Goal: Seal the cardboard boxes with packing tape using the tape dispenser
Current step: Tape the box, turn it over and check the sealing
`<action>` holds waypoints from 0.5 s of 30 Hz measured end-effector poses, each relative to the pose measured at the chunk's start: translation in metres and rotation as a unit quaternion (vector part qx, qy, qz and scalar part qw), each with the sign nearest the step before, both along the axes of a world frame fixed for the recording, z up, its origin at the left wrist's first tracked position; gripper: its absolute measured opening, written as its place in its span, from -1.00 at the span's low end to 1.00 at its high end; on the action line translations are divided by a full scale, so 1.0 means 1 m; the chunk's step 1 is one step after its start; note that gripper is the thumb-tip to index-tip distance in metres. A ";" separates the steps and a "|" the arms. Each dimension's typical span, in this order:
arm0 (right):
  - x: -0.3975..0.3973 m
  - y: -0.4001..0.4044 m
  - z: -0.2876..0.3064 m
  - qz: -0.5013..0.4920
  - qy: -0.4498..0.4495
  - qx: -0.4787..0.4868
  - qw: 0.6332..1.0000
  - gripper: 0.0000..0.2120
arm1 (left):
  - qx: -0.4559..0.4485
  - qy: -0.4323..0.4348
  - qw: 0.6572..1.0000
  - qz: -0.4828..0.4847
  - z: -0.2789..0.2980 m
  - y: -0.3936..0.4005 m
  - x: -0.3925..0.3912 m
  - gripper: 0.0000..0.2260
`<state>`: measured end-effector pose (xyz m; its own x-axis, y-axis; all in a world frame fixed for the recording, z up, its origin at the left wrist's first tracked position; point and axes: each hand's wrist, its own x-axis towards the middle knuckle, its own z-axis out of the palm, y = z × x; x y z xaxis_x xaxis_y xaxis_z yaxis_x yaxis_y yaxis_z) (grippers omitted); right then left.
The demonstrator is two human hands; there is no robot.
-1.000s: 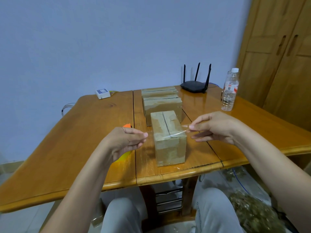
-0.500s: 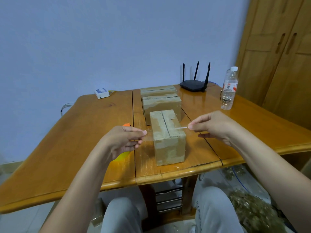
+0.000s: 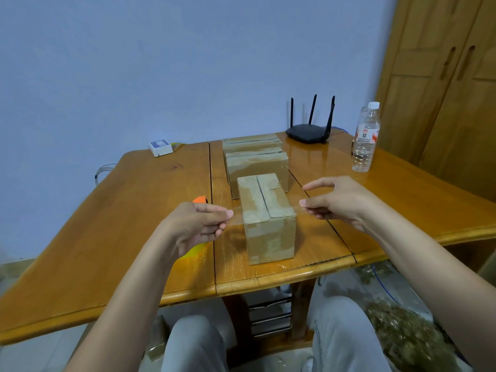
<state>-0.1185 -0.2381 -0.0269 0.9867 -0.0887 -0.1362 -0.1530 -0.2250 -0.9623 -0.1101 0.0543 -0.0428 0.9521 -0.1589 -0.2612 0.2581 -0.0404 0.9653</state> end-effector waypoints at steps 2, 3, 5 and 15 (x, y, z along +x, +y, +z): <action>0.001 0.001 -0.003 0.000 0.009 -0.002 1.000 -0.66 | -0.005 0.001 1.000 0.010 -0.002 0.000 0.001 -0.71; 0.002 0.002 -0.004 0.002 0.015 -0.002 1.000 -0.69 | -0.010 0.002 1.000 0.017 -0.003 0.000 0.002 -0.71; 0.004 0.002 -0.006 0.006 0.025 0.002 1.000 -0.71 | -0.020 0.001 0.999 0.026 -0.004 0.001 0.004 -0.68; 0.009 -0.001 -0.008 0.007 0.043 -0.005 0.999 -0.77 | -0.020 0.004 1.000 0.020 -0.008 -0.002 0.006 -0.65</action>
<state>-0.1095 -0.2390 -0.0347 0.9728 -0.0759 -0.2188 -0.2308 -0.2375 -0.9436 -0.1038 0.0528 -0.0510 0.9560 -0.1306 -0.2626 0.2660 0.0088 0.9639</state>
